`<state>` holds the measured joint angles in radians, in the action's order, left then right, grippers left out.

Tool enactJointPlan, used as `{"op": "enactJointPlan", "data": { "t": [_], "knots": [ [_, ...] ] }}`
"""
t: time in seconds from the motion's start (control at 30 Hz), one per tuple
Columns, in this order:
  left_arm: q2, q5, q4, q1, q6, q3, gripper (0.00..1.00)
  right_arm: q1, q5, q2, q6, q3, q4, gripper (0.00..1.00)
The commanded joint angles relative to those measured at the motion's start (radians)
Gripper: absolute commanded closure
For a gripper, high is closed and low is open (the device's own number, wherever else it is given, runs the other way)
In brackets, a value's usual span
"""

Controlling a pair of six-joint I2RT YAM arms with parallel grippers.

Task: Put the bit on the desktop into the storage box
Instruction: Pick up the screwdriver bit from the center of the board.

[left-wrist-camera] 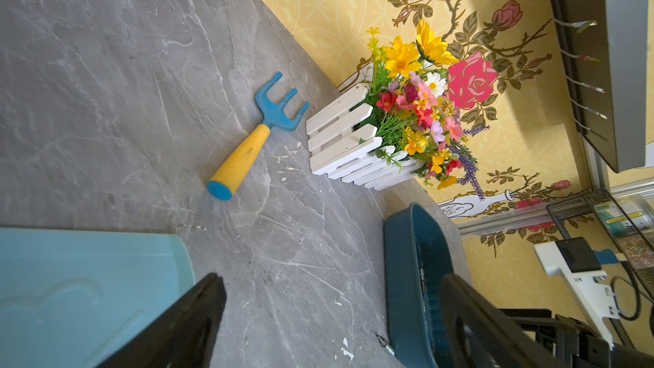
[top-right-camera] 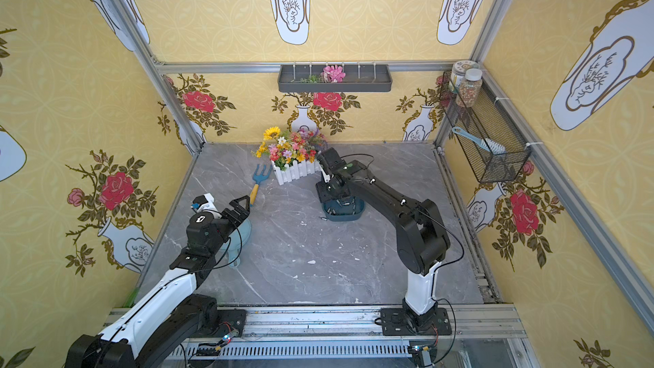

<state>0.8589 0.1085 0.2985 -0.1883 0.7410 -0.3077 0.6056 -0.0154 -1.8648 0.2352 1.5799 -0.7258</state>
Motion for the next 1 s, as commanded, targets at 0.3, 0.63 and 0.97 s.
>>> {"op": "enactJointPlan", "data": {
  "t": [0.3,0.63,0.97],
  "knots": [
    [-0.009,-0.003,0.001,0.002,-0.003,0.007,0.00,0.135,-0.078,-0.159,0.017,0.119,-0.015,0.37],
    [-0.010,-0.003,-0.001,0.001,-0.004,0.005,0.00,0.148,-0.059,-0.217,0.031,0.098,-0.006,0.37],
    [0.000,-0.002,-0.001,0.001,-0.005,0.001,0.00,0.097,-0.009,-0.225,0.026,0.055,-0.024,0.38]
  ]
}}
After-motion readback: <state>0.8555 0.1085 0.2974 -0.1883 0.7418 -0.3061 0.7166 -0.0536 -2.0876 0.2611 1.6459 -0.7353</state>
